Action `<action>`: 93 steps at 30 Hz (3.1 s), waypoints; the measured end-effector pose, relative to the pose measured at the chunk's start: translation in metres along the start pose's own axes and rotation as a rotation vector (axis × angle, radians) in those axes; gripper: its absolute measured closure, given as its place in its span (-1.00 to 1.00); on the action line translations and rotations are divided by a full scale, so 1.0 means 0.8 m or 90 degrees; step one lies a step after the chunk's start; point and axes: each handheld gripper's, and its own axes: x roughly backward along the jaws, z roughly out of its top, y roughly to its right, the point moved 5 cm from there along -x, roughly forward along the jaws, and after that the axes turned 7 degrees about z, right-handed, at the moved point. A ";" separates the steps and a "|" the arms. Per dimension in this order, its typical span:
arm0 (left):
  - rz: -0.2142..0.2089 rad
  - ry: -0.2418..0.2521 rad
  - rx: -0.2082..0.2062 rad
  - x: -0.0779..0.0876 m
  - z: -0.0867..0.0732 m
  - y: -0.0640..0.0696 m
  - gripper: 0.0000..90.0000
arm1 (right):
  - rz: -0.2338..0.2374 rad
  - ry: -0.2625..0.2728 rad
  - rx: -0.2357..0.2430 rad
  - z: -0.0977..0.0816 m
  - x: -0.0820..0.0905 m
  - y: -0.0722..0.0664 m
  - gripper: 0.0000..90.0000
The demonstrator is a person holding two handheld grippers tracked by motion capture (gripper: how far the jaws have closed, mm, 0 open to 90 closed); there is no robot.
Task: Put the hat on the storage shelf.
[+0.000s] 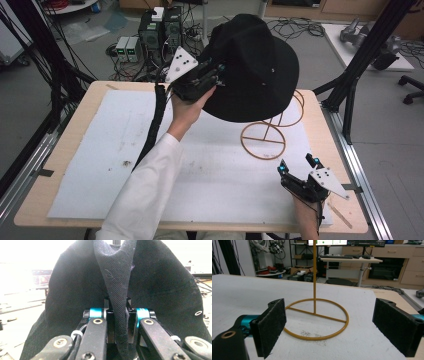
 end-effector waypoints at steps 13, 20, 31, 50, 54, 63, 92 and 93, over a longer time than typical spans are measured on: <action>-0.075 -0.051 0.014 -0.073 -0.012 0.059 0.87 | 0.003 0.003 -0.003 0.000 -0.002 0.002 -0.75; -0.107 -0.095 0.003 -0.104 -0.027 0.088 0.87 | 0.003 0.005 -0.004 0.000 0.000 0.002 -0.75; -0.123 -0.168 0.029 -0.127 -0.055 0.092 0.86 | 0.005 0.005 -0.005 -0.001 0.001 0.004 -0.75; -0.144 -0.231 0.035 -0.130 -0.076 0.092 0.74 | 0.003 0.006 -0.009 -0.001 0.002 0.006 -0.75; -0.145 -0.224 0.047 -0.124 -0.079 0.089 0.64 | 0.001 0.006 -0.014 -0.001 0.003 0.007 -0.75; -0.140 -0.206 0.078 -0.114 -0.085 0.075 0.14 | 0.002 0.005 -0.010 -0.001 0.002 0.006 -0.75; -0.092 -0.171 0.074 -0.051 -0.072 0.036 -0.30 | 0.000 0.000 -0.013 -0.002 0.001 0.006 -0.75; -0.086 -0.169 0.074 -0.048 -0.071 0.032 -0.30 | 0.000 0.001 -0.012 -0.002 0.001 0.006 -0.75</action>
